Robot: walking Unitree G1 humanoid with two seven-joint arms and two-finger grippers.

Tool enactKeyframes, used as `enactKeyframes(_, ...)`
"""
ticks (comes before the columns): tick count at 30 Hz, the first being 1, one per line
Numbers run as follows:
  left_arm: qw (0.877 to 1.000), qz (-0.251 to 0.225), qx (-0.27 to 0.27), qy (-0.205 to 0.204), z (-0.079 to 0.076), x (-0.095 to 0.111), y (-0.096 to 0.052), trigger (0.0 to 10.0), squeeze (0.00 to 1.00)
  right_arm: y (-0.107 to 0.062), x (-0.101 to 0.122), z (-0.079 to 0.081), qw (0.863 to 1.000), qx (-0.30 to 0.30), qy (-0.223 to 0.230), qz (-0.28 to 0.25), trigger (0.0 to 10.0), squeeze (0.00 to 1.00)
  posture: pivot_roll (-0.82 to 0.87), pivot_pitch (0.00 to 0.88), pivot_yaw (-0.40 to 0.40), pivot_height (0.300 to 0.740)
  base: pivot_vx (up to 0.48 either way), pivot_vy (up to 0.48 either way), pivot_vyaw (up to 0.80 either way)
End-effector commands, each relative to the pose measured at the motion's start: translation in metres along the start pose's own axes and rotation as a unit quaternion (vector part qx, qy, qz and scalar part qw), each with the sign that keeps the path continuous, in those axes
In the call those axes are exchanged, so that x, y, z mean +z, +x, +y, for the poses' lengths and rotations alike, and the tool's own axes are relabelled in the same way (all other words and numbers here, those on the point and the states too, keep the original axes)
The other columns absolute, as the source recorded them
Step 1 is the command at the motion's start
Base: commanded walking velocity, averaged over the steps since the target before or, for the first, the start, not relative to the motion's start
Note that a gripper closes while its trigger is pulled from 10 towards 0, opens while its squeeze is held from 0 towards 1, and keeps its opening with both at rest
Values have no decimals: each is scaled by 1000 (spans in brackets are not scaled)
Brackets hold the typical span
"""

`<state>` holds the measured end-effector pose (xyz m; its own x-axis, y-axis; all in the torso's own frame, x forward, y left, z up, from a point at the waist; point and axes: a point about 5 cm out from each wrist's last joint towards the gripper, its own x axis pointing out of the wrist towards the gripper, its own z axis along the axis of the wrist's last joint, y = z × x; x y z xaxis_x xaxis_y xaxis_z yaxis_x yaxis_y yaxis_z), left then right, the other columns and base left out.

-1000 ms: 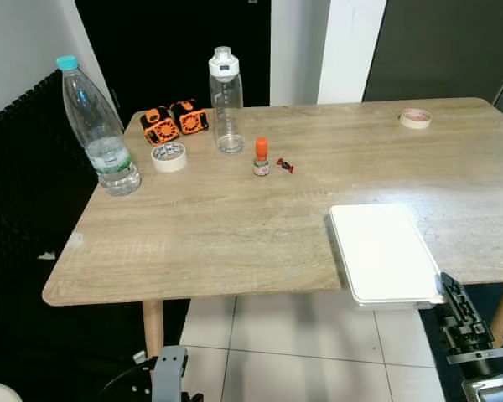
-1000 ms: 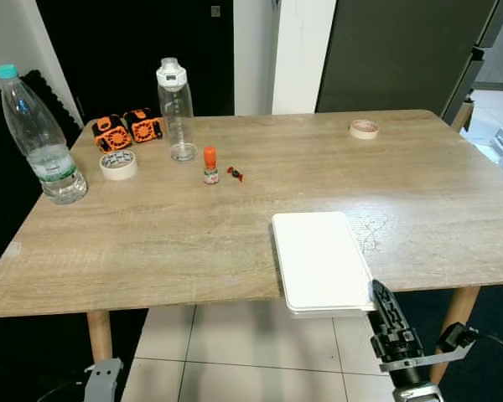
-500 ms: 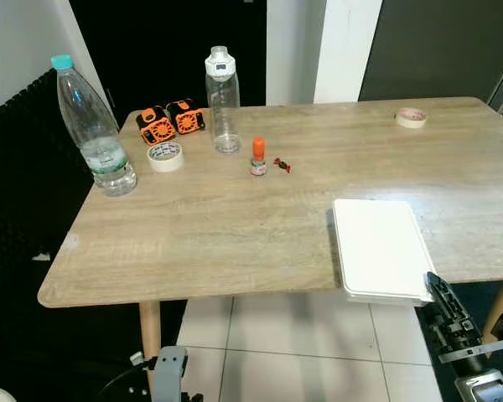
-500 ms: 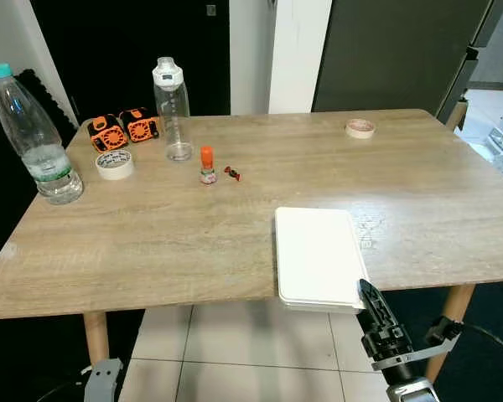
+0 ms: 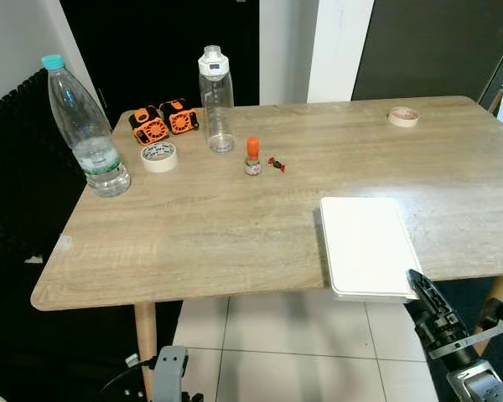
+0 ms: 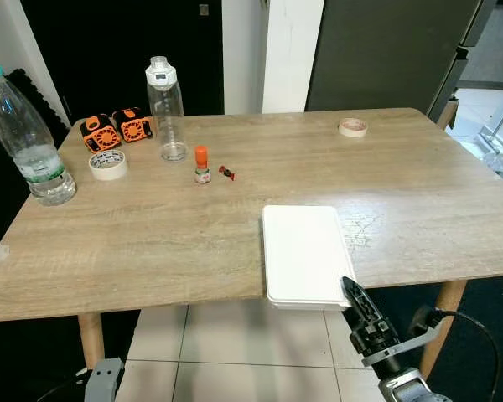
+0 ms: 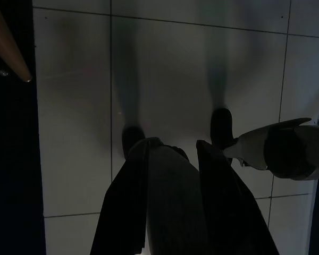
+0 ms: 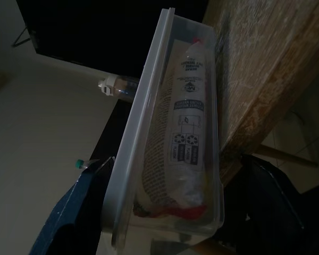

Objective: Restocking fridge

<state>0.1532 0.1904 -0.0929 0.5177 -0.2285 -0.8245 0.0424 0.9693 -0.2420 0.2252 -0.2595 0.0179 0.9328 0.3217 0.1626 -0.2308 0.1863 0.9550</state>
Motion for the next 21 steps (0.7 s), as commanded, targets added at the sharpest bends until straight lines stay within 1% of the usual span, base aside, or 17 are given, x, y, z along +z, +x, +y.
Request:
enactKeyframes(1,1000,9,-3,6,0,-5,-1,10000,0,14,-3,6,1000,21,-2,20,10000,0,-18,0,-8,740,0,0,0)
enactKeyframes(11,1000,8,-7,6,-1,-5,-1,10000,0,20,-1,16,998,59,-2,29,10000,0,-18,0,-5,740,0,0,0)
enactKeyframes(17,1000,7,-7,6,-1,-5,-1,10000,0,22,-1,19,997,65,-2,34,10000,0,-18,0,-5,740,0,0,0)
enactKeyframes(21,1000,7,-8,6,-1,-4,0,10000,0,28,-3,21,997,70,-1,43,10000,0,-16,0,-1,740,0,0,0)
